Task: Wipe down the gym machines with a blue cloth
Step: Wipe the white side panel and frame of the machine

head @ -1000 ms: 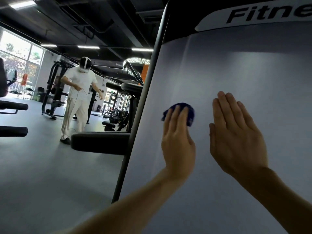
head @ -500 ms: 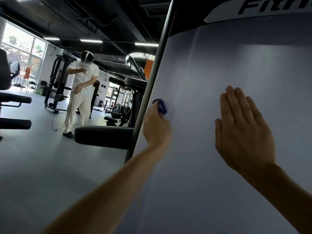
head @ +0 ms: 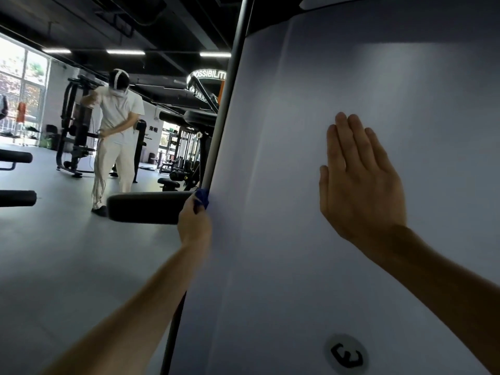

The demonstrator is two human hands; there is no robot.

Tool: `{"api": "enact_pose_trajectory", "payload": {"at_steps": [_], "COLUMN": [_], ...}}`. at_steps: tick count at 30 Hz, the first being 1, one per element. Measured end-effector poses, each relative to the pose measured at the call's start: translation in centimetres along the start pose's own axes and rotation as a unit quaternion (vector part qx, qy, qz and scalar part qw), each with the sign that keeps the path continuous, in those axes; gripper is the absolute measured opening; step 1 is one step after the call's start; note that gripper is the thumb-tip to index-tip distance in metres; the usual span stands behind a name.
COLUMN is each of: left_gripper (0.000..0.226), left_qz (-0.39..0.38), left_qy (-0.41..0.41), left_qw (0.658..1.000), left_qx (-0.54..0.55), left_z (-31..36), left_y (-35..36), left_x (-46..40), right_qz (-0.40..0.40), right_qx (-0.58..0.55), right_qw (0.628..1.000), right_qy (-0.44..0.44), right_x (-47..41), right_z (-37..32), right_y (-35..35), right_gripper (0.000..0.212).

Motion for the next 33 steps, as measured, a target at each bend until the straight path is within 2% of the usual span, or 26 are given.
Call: {"api": "enact_pose_trajectory", "payload": {"at_steps": [1, 2, 4, 6, 10, 11, 14, 17, 18, 20, 23, 25, 27, 29, 30, 33], "left_gripper": [0.04, 0.04, 0.044, 0.048, 0.055, 0.059, 0.069, 0.08, 0.077, 0.071, 0.107, 0.118, 0.125, 0.115, 0.103, 0.072], "left_qz": [0.016, 0.029, 0.043, 0.048, -0.026, -0.055, -0.149, -0.216, -0.243, -0.278, -0.331, -0.346, -0.341, -0.321, -0.326, -0.366], "left_qy": [-0.037, -0.023, 0.087, 0.213, 0.421, 0.43, 0.359, 0.338, 0.322, 0.322, 0.37, 0.413, 0.481, 0.538, 0.538, 0.461], "left_qw": [0.999, 0.999, 0.995, 0.976, 0.905, 0.899, 0.921, 0.916, 0.914, 0.903, 0.868, 0.84, 0.797, 0.763, 0.761, 0.806], "left_qx": [0.007, 0.015, 0.012, -0.012, -0.059, -0.059, -0.01, 0.013, 0.051, 0.053, -0.014, -0.067, -0.128, -0.158, -0.154, -0.051], "left_z": [0.8, 2.8, 7.7, 11.4, 13.8, 13.6, 14.1, 17.3, 18.1, 19.2, 18.3, 18.0, 18.1, 18.9, 18.8, 18.0], "left_y": [0.5, 1.2, 2.8, 3.8, 4.1, 3.8, 2.4, 2.2, 2.4, 2.9, 3.7, 3.5, 3.8, 4.1, 4.4, 5.4], "left_x": [0.6, 1.8, 6.1, 11.7, 17.3, 16.9, 14.6, 13.7, 13.4, 12.9, 12.4, 11.2, 10.3, 9.6, 9.2, 8.7], "right_qz": [0.001, 0.003, 0.005, 0.008, 0.043, 0.061, 0.093, 0.073, 0.067, 0.052, 0.039, 0.042, 0.044, 0.036, 0.033, 0.046], "right_qx": [-0.003, -0.007, -0.011, -0.023, -0.09, -0.128, -0.251, -0.224, -0.207, -0.188, -0.126, -0.092, -0.091, -0.088, -0.08, -0.068], "right_qw": [1.0, 1.0, 1.0, 1.0, 0.995, 0.99, 0.963, 0.966, 0.967, 0.971, 0.981, 0.985, 0.989, 0.993, 0.994, 0.992], "right_qy": [-0.001, -0.003, -0.006, -0.007, 0.005, 0.02, 0.009, -0.111, -0.135, -0.141, -0.143, -0.141, -0.104, -0.074, -0.073, -0.094], "right_x": [0.0, 0.1, 0.1, 0.2, 1.2, 2.0, 4.8, 6.4, 6.4, 5.9, 5.7, 6.1, 6.5, 6.9, 6.9, 6.3], "right_z": [0.0, 0.1, 0.1, 0.2, 0.3, 0.3, -1.6, -5.3, -6.0, -6.6, -6.6, -6.2, -5.3, -4.8, -5.0, -5.9], "right_y": [0.0, 0.1, 0.2, 0.3, -0.4, -0.9, -2.0, -2.1, -1.9, -1.5, -0.7, -0.6, -0.6, -0.6, -0.4, -0.4], "right_gripper": [0.064, 0.064, 0.064, 0.063, 0.055, 0.052, 0.05, 0.053, 0.054, 0.052, 0.039, 0.037, 0.04, 0.038, 0.032, 0.014]}}
Point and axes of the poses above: each hand's wrist, its own x-axis away from the middle knuckle, its own y-axis out of the palm, z = x × y, the point moved 9 cm from there along -x, towards the middle knuckle, and after that the axes turned 1 degree about y, right-handed, at the moved point
